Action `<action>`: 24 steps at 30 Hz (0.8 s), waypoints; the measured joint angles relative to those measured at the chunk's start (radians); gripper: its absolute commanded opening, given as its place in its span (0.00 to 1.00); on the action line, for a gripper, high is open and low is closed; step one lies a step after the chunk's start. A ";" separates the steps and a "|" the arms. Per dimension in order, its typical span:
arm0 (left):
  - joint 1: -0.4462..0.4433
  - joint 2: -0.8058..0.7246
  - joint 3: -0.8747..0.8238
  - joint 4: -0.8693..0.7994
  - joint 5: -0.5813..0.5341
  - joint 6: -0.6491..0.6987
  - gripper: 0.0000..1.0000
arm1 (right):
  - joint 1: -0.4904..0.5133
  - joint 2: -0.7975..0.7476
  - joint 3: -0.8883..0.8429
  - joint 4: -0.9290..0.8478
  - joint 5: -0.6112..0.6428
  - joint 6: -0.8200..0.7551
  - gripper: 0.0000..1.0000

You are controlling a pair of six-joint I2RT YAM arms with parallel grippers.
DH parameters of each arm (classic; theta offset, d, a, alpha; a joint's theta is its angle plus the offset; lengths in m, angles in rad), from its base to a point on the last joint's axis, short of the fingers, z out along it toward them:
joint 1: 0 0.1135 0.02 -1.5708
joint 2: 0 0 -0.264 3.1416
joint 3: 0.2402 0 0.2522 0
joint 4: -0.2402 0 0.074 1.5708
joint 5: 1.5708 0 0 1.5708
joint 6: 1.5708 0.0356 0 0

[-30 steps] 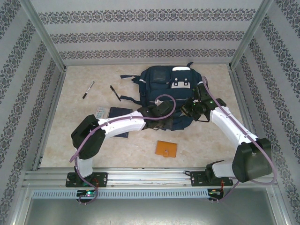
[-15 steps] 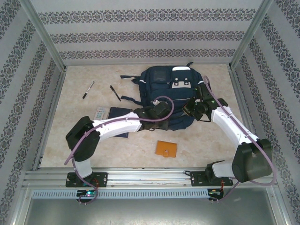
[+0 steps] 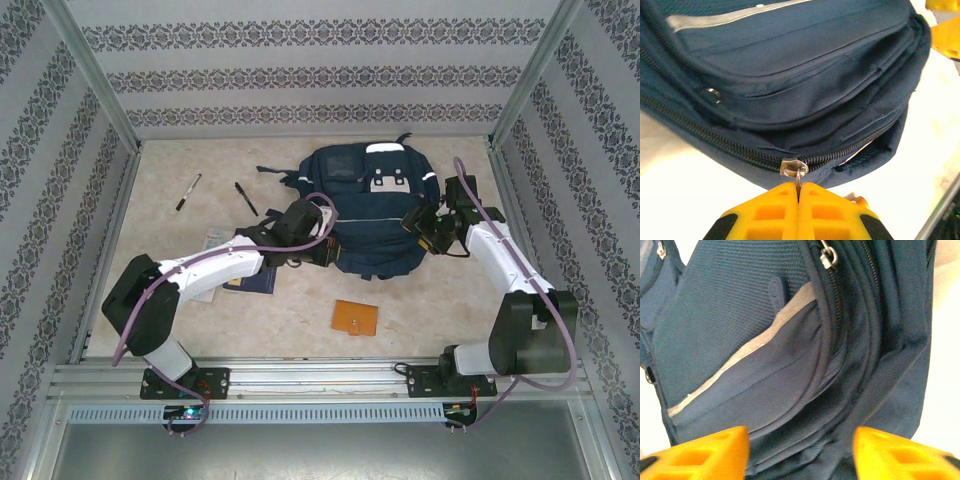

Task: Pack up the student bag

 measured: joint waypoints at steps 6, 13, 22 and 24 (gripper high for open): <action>-0.064 0.097 0.016 0.148 0.096 -0.027 0.00 | 0.112 -0.226 -0.060 -0.025 0.055 0.260 0.66; -0.134 0.165 0.090 0.239 0.134 -0.040 0.00 | 0.235 -0.353 -0.198 -0.038 0.158 0.565 0.66; -0.148 0.166 0.090 0.267 0.131 0.000 0.00 | 0.237 -0.190 -0.188 -0.002 0.199 0.600 0.23; -0.148 0.164 0.079 0.267 0.106 0.033 0.00 | 0.237 -0.158 -0.180 -0.010 0.195 0.583 0.03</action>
